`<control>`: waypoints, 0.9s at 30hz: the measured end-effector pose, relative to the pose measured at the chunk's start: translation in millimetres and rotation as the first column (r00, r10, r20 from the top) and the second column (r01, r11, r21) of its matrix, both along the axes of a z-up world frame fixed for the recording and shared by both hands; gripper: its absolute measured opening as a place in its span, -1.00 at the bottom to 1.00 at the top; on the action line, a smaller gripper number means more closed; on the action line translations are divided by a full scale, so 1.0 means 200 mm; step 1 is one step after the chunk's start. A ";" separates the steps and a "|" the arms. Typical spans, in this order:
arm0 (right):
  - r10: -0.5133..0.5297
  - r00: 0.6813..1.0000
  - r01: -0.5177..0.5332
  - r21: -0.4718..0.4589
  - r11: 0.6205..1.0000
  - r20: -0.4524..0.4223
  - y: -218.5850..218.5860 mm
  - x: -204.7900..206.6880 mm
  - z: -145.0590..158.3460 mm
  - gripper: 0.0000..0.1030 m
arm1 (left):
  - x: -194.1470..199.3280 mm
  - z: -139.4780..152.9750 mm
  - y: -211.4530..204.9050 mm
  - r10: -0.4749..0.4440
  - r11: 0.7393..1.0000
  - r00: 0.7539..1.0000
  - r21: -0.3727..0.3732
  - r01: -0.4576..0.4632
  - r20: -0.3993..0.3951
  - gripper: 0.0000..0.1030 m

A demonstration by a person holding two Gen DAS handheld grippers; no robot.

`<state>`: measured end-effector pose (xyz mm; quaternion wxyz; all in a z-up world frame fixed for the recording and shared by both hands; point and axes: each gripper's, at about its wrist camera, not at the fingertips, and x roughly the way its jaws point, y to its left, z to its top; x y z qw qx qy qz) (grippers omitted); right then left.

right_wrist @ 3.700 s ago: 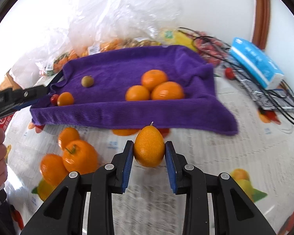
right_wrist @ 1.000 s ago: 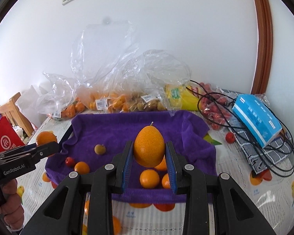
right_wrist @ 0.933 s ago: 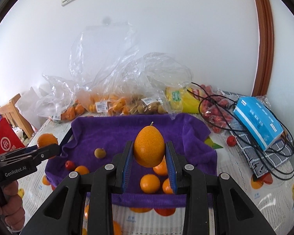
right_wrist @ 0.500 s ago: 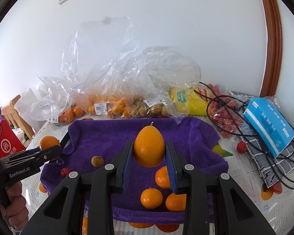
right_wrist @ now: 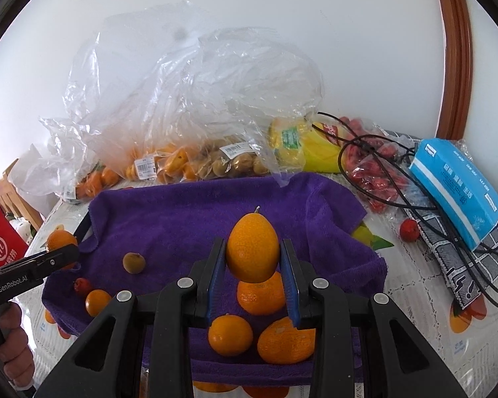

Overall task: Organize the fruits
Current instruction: 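Carry the large tangerine and the oval orange over the purple towel, then lower both held fruits down toward the towel surface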

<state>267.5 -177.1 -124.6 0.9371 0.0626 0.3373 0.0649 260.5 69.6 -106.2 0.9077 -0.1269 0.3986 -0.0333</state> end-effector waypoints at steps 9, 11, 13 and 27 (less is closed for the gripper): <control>-0.002 1.000 0.002 -0.008 1.000 -0.007 0.01 0.00 -0.02 -0.38 | 0.01 -0.01 0.01 0.001 1.000 1.000 -0.003 -0.001 -0.003 -0.19; 0.002 1.000 -0.002 -0.016 1.000 -0.004 0.02 0.00 -0.03 -0.38 | 0.01 -0.01 0.01 0.000 1.000 1.000 -0.004 0.000 -0.004 -0.19; 0.007 1.000 -0.007 -0.025 1.000 -0.010 0.03 0.01 -0.04 -0.38 | 0.01 -0.02 0.01 0.000 1.000 1.000 -0.004 0.000 -0.008 -0.19; 0.033 0.999 -0.034 -0.030 0.999 -0.020 0.07 0.01 -0.06 -0.38 | 0.01 -0.02 -0.01 -0.007 1.000 1.000 0.001 0.007 -0.013 -0.19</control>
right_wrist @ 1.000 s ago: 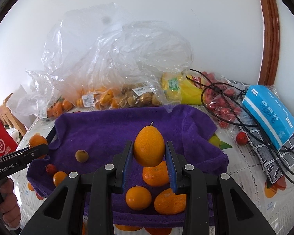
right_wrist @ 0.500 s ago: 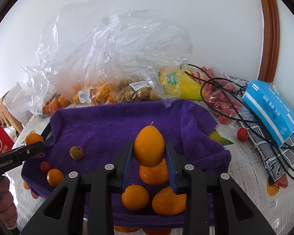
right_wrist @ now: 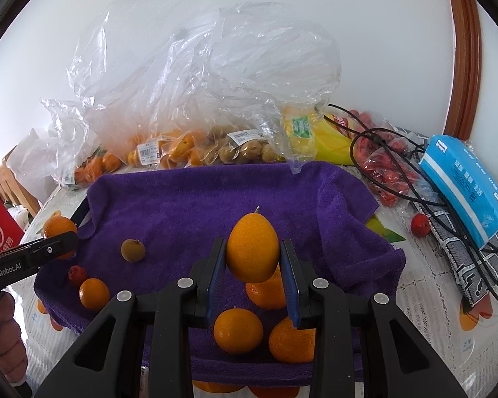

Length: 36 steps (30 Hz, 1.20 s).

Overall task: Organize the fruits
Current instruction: 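Lower both held fruits down toward the towel surface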

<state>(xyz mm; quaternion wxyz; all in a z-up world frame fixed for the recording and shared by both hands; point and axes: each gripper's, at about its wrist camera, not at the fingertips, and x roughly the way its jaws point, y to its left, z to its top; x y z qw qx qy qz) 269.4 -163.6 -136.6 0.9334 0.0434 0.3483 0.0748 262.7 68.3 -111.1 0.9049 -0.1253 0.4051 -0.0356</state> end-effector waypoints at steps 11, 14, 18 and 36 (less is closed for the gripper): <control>0.036 0.999 -0.037 -0.046 0.998 -0.025 0.07 0.00 -0.03 -0.38 | 0.01 -0.02 -0.02 -0.013 1.000 1.000 -0.001 0.013 -0.017 -0.19; 0.044 0.999 -0.046 -0.064 0.997 -0.028 0.08 0.00 -0.04 -0.38 | 0.02 -0.02 -0.03 -0.018 1.000 1.000 0.001 0.018 -0.024 -0.19; 0.054 0.998 -0.057 -0.078 0.995 -0.034 0.10 -0.01 -0.05 -0.38 | 0.02 -0.03 -0.03 -0.025 1.000 0.999 -0.009 0.024 -0.034 -0.19; 0.076 0.996 -0.080 -0.099 0.992 -0.042 0.12 -0.01 -0.06 -0.38 | 0.03 -0.07 -0.08 -0.056 0.998 0.996 0.003 0.056 -0.070 -0.19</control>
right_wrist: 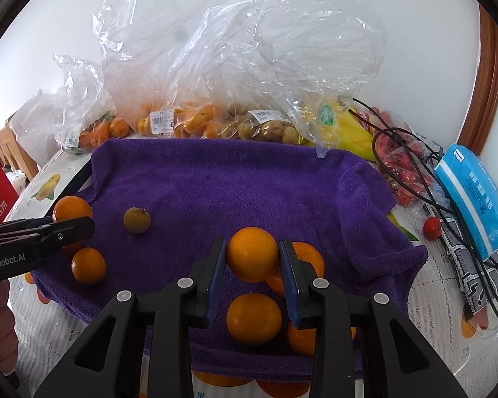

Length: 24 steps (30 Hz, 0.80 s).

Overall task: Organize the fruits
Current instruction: 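Lower both held fruits down toward the towel surface, then open both grippers to release the fruits onto the towel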

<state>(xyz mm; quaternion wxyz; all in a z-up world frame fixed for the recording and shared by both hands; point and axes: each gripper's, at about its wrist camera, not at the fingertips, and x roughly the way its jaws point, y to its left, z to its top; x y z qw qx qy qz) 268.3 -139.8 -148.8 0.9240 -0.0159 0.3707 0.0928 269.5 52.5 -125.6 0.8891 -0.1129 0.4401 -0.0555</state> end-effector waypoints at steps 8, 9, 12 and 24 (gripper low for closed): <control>0.005 1.000 -0.005 0.007 1.000 -0.003 -0.01 0.00 0.00 -0.38 | 0.00 -0.01 0.00 -0.001 1.000 1.000 0.010 0.001 -0.001 -0.19; 0.008 1.000 -0.008 0.004 1.000 -0.004 0.00 0.00 0.00 -0.38 | 0.00 -0.01 -0.01 -0.003 1.000 1.000 0.010 0.003 -0.001 -0.19; 0.013 1.000 -0.013 -0.003 1.000 -0.002 0.01 0.00 0.00 -0.38 | 0.00 -0.01 -0.01 -0.005 1.000 1.000 0.011 0.005 -0.001 -0.19; -0.002 1.000 0.002 0.014 1.000 0.021 -0.03 -0.02 0.04 -0.31 | -0.01 0.01 -0.02 -0.015 1.000 1.000 0.004 0.015 0.016 -0.18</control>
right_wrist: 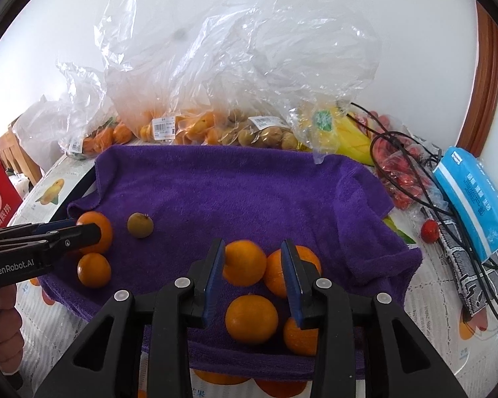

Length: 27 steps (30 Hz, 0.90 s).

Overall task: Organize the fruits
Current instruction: 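Open both grippers to release the fruits onto the towel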

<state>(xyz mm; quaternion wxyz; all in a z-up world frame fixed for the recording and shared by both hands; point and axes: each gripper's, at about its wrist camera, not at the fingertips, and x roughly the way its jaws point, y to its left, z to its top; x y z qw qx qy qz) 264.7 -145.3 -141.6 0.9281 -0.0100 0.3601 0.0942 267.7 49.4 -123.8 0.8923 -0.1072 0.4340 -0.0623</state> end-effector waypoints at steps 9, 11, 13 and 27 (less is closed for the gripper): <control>-0.049 0.998 0.047 0.054 0.997 0.032 -0.08 -0.01 0.06 -0.13 | -0.03 0.05 -0.03 -0.019 1.000 1.000 0.005 0.019 0.025 -0.05; -0.057 0.998 0.055 0.065 0.996 0.036 -0.09 -0.03 0.07 -0.10 | -0.04 0.06 -0.04 -0.025 1.000 0.999 0.000 0.025 0.031 -0.03; -0.061 0.998 0.058 0.079 0.995 0.034 -0.09 -0.04 0.08 -0.07 | -0.06 0.09 -0.04 -0.031 0.999 0.999 -0.005 0.032 0.043 -0.01; -0.077 0.997 0.077 0.012 0.997 0.021 -0.01 -0.36 0.14 0.13 | -0.21 0.23 0.00 -0.044 0.998 0.995 -0.033 0.047 0.086 0.31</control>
